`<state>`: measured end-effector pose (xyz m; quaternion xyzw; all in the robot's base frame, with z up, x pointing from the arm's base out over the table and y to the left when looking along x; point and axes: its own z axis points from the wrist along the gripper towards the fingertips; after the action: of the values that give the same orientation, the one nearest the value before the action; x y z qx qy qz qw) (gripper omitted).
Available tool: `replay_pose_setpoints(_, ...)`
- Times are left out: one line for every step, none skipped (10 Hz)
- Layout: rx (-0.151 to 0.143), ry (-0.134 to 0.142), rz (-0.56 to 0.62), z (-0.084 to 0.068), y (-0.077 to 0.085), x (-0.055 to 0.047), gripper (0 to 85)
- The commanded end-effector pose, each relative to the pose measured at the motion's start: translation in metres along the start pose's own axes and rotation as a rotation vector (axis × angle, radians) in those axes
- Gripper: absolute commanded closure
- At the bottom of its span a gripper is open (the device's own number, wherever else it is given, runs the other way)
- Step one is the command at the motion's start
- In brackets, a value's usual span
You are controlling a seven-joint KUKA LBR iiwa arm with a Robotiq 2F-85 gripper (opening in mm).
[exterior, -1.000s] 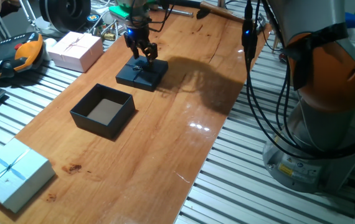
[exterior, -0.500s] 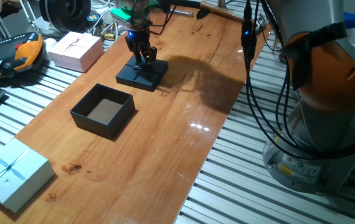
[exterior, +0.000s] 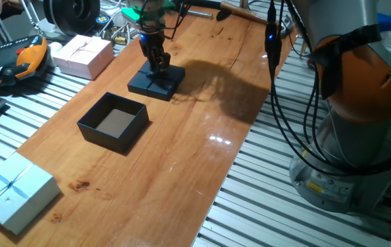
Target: Cover the box
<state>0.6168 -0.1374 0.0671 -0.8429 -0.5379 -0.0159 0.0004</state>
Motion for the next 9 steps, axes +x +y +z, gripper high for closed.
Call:
replay_pose_setpoints(-0.005, 0.001, 0.007, 0.0003, 0.0001, 0.0004, 51.0)
replay_pose_setpoints(-0.005, 0.001, 0.004, 0.0007, 0.0002, 0.0006, 51.0)
replay_pose_setpoints(-0.007, -0.001, 0.003, 0.0006, 0.0003, 0.0006, 34.0)
replay_pose_setpoints(-0.011, 0.001, 0.014, 0.0012, 0.0005, 0.0008, 34.0)
replay_pose_setpoints(-0.012, 0.008, 0.027, 0.0023, 0.0007, 0.001, 34.0)
replay_pose_setpoints(-0.01, 0.011, 0.031, 0.0027, 0.0008, 0.001, 34.0)
replay_pose_setpoints(-0.009, 0.01, 0.036, 0.0032, 0.0009, 0.001, 34.0)
replay_pose_setpoints(-0.007, 0.01, 0.044, 0.0035, 0.0011, 0.0007, 34.0)
replay_pose_setpoints(-0.003, 0.012, 0.054, 0.0054, 0.0012, 0.0011, 34.0)
